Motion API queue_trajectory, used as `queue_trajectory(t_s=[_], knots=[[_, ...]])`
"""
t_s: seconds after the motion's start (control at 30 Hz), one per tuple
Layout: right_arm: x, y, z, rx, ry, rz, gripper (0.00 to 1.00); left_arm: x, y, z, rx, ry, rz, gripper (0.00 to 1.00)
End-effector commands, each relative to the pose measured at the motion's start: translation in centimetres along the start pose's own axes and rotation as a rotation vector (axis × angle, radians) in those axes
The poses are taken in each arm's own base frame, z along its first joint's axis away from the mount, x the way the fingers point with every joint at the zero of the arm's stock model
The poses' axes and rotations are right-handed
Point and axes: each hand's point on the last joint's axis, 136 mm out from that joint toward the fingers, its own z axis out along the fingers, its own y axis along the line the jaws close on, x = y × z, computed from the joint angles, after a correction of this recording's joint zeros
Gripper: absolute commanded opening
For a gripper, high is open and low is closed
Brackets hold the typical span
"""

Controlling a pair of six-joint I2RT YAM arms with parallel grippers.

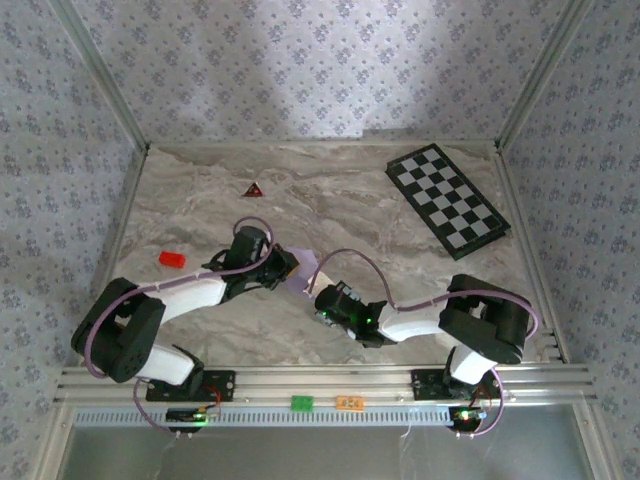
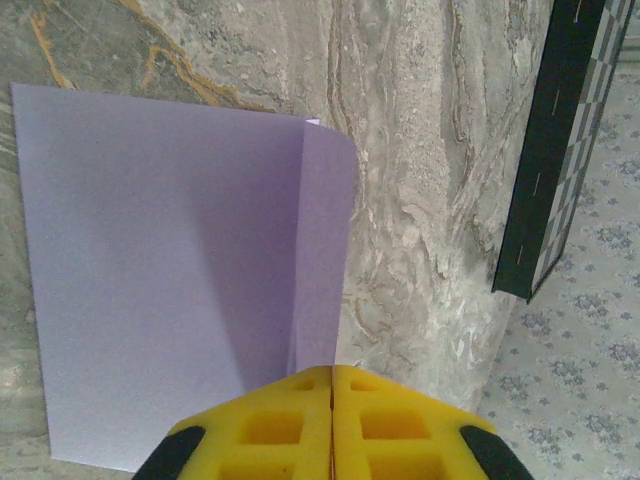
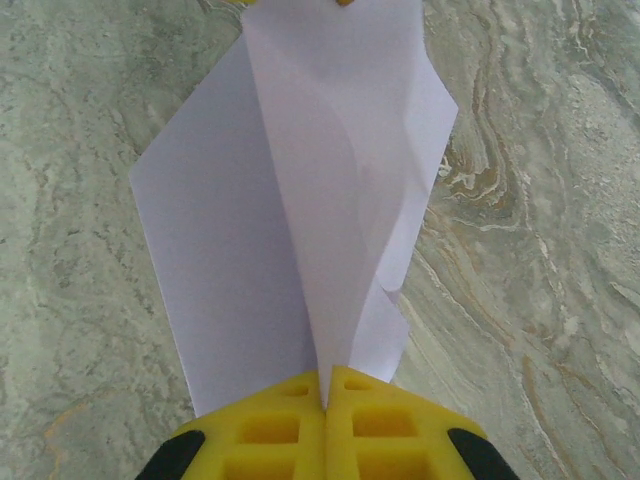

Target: Fold a paper plane with a square sheet of paper (pick it up from the middle)

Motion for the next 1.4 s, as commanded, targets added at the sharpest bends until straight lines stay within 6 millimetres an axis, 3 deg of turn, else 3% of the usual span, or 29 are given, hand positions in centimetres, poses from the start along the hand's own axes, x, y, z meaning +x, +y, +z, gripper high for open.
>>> queue_trajectory(t_s=[0.0,0.13,0.17,0.33,0.57,0.9,1.37], knots=[[0.2,0.1,0.1,-0.015,0.004,0.031,0.06,0.1,-0.4,0.0,-0.009,0.007,0.017,0.15],[0.6,0.4,0.4,-0.031,0.024,0.062,0.04,-0.2,0.0,-0.7,-0.044,-0.019,0.035,0.35],[0.7,0.5,0.5,-0.036,0.028,0.075,0.03,-0.3,0.3,-1.0,-0.058,-0.033,0.038,0.46],[0.9,0.9,1.1,-0.076,0.045,0.127,0.02,-0.8,1.2,-2.2,-0.098,-0.089,0.037,0.58],[1.2,1.6,1.6,-0.158,0.078,0.207,0.02,-0.8,1.4,-2.6,-0.109,-0.094,0.036,0.60],[0.4,2.8,1.9,-0.414,0.141,0.508,0.00,-0.7,0.8,-2.6,-0.093,-0.085,0.048,0.59],[1.1,2.7,2.8,-0.516,0.249,0.733,0.00,-0.4,0.9,-2.6,-0.095,-0.066,0.058,0.56]])
